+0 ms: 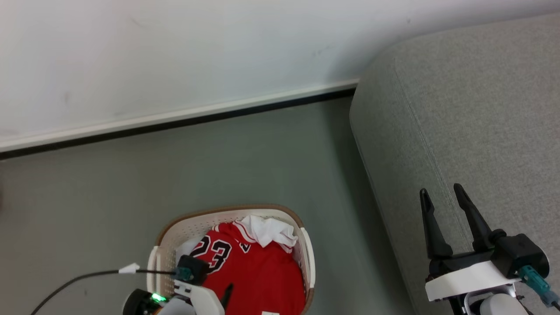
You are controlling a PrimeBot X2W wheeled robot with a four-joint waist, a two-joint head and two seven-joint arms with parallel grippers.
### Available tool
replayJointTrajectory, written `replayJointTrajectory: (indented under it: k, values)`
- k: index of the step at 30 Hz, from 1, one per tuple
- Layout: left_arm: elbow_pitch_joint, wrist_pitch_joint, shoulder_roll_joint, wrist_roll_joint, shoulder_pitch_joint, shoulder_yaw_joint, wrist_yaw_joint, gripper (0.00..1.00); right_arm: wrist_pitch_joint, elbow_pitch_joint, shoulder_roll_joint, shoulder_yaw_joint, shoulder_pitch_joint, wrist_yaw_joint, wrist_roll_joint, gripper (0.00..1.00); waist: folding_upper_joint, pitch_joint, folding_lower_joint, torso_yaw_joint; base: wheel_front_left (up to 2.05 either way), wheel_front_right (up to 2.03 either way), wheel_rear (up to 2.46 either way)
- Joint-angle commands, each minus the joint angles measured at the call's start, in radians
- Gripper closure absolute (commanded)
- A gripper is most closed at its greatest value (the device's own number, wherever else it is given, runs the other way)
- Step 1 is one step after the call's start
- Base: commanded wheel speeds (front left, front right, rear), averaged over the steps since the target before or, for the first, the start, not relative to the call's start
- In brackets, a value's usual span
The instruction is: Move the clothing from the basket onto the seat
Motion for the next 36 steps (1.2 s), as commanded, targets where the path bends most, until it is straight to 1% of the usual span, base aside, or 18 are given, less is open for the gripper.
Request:
replayJointTrajectory:
  k: [1,8,13,18,21,28,36]
  values:
    - [0.011,0.007,0.014,-0.001,-0.019,0.0,0.003,0.0,0.0,-0.006,-0.004,-0.001,-0.013,-0.002,0.004,0.0,-0.0001,0.064,-0.0001,-0.038,0.0,0.0,0.0]
    - [0.165,0.122,0.034,-0.012,-0.146,-0.004,0.008,0.0,0.0,-0.065,-0.003,0.011,-0.047,-0.002,0.031,0.0,-0.0001,0.182,-0.0001,-0.071,0.0,0.0,0.0]
    - [0.24,0.167,0.042,-0.011,-0.207,-0.006,0.039,0.0,0.0,-0.084,-0.003,0.021,-0.062,-0.002,0.041,0.0,-0.0001,0.228,-0.0001,-0.086,0.0,0.0,0.0]
    - [0.291,0.18,0.057,0.001,-0.253,-0.011,0.085,0.0,0.0,-0.096,-0.003,0.025,-0.065,-0.002,0.046,0.0,-0.0001,0.255,-0.0001,-0.093,0.0,0.0,0.0]
    - [0.311,0.185,0.066,0.006,-0.277,-0.017,0.104,0.0,0.0,-0.106,-0.003,0.027,-0.075,-0.002,0.051,0.0,-0.0001,0.276,-0.0001,-0.097,0.0,0.0,0.0]
    - [0.335,0.194,0.084,0.009,-0.336,-0.03,0.118,0.0,0.0,-0.134,-0.003,0.039,-0.1,-0.002,0.065,0.0,-0.0001,0.352,-0.0001,-0.106,0.0,0.0,0.0]
    - [0.348,0.203,0.111,0.013,-0.395,-0.045,0.12,0.0,0.0,-0.157,-0.003,0.047,-0.124,-0.002,0.093,0.0,-0.0001,0.434,-0.0001,-0.115,0.0,0.0,0.0]
